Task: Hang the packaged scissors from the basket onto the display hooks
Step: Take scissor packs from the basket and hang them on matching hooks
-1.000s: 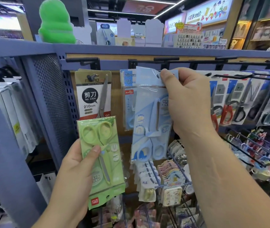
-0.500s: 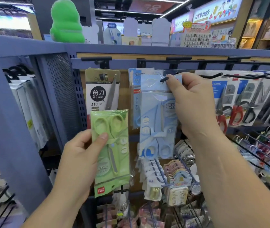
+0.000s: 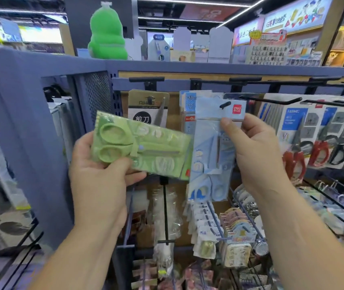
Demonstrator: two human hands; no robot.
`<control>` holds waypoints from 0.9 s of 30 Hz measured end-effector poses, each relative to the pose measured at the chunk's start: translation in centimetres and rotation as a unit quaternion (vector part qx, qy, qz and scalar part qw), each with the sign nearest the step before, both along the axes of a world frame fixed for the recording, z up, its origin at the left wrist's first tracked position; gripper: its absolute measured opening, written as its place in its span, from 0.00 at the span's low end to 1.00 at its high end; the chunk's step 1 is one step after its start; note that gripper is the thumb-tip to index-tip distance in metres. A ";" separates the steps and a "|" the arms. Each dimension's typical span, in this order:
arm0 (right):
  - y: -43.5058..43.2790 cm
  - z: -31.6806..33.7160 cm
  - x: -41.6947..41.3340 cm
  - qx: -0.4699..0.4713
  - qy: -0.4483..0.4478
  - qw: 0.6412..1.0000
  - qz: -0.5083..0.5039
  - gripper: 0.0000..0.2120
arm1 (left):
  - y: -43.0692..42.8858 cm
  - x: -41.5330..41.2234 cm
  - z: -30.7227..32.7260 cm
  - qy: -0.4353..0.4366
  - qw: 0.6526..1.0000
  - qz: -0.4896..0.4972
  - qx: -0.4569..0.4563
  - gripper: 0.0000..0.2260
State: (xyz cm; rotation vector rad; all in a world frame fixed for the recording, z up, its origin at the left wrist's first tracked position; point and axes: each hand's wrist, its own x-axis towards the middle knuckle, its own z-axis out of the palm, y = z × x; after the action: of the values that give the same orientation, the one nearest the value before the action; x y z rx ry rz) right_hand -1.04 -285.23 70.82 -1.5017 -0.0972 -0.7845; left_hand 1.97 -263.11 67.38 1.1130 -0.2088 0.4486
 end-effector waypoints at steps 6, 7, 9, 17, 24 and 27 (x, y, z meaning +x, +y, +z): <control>0.6 -2.2 0.2 0.064 0.032 0.996 0.054 0.08 | -2.4 -1.5 1.1 0.028 0.991 -0.012 -0.133 0.05; 0.7 -2.4 0.1 0.064 0.038 0.995 0.064 0.10 | -2.8 -1.8 1.2 0.039 0.986 -0.019 -0.163 0.06; 0.9 -2.9 0.2 0.050 0.045 0.994 0.082 0.15 | -3.6 -2.3 1.0 0.063 0.977 -0.035 -0.202 0.08; 0.2 -3.2 0.3 0.056 0.066 0.986 0.141 0.13 | -2.8 -3.1 -3.7 0.141 0.986 -0.080 -0.024 0.10; -2.0 -2.3 1.3 0.004 0.091 0.981 0.173 0.10 | -0.7 -2.7 -1.4 0.126 0.909 -0.174 0.357 0.16; -2.6 -1.9 1.2 -0.004 0.102 0.976 0.194 0.10 | -2.1 -2.2 0.8 0.101 0.926 -0.180 0.317 0.16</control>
State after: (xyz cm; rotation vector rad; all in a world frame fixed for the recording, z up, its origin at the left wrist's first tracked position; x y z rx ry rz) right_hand 0.18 -287.87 68.93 -1.5003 -0.2323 -0.3154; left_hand -0.18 -265.17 68.18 1.7043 -0.3839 -0.0832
